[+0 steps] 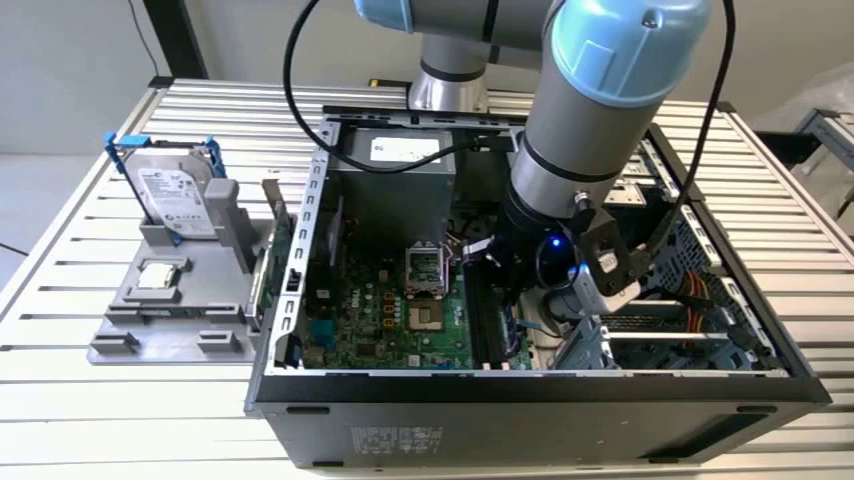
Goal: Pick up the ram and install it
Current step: 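Insert the ram into the slot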
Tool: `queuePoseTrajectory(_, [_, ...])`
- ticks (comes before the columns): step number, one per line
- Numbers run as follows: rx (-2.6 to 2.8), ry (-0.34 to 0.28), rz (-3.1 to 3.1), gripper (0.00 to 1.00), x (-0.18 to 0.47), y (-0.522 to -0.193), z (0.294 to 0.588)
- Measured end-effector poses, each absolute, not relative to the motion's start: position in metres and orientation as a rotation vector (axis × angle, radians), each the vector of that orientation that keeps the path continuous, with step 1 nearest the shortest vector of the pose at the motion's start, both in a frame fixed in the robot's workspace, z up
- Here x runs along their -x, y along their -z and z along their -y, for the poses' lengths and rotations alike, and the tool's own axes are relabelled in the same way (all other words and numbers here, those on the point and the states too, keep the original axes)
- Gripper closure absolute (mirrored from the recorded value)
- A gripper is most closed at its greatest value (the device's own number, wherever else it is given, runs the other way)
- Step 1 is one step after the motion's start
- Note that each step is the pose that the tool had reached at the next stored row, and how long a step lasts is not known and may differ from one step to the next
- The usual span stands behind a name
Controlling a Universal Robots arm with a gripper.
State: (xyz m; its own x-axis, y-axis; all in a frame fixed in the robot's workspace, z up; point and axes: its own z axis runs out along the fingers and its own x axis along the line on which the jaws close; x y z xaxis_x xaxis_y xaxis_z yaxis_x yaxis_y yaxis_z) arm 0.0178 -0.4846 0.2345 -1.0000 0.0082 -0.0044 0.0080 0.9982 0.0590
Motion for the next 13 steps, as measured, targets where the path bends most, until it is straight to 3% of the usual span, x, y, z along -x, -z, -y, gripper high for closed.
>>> queuePoseTrajectory(13, [-0.013, -0.057, -3.142, 1.0, -0.0169, -0.2272, 0.4792])
